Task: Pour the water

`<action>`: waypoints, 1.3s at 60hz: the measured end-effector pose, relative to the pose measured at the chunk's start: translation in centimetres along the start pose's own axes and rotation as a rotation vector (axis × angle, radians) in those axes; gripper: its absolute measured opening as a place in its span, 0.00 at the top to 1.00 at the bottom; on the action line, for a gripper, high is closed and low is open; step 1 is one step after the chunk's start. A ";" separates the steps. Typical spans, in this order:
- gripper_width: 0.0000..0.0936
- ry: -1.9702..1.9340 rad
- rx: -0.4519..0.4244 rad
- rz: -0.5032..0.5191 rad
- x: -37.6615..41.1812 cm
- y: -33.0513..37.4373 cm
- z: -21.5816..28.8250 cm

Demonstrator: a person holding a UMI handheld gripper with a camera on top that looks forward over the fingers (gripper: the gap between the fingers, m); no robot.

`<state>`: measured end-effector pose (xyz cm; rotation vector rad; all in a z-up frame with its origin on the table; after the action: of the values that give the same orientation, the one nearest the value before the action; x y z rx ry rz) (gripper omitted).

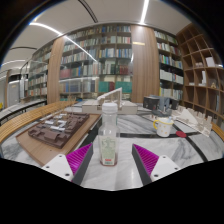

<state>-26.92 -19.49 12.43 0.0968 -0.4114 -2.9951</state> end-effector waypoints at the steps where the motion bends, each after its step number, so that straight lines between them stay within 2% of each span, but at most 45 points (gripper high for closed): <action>1: 0.11 -0.003 0.002 -0.001 0.2 -0.9 -0.3; 12: 0.18 -0.011 0.024 -0.043 0.5 -7.3 -1.3; 18: 0.30 -0.017 0.019 -0.023 0.9 -8.9 -1.1; 19: 0.37 -0.014 0.014 -0.018 1.0 -9.0 -1.0; 30: 0.56 -0.010 -0.009 -0.009 1.1 -9.5 -0.8; 33: 0.59 -0.020 -0.010 0.012 1.2 -9.6 -0.8; 42: 0.59 -0.036 -0.046 0.084 1.5 -9.1 0.9; 48: 0.59 -0.122 -0.126 0.183 1.1 -8.5 5.0; 58: 0.59 -0.486 -0.241 0.451 -1.8 -8.6 13.9; 69: 0.59 -1.078 -0.212 0.706 -9.5 -11.3 18.8; 78: 0.59 -1.532 -0.183 0.797 -16.4 -15.7 17.4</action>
<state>-13.76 2.19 25.70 -1.8556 -0.1565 -1.7314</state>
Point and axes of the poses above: the point between the fingertips, and its own axes, seen from behind it with the camera up: x to the left, z up, y backward, against the way the camera looks, the point moved 7 cm from there along y, backward, against the way the camera looks, and after that the axes turned 1 degree about y, right-handed, at the moved point
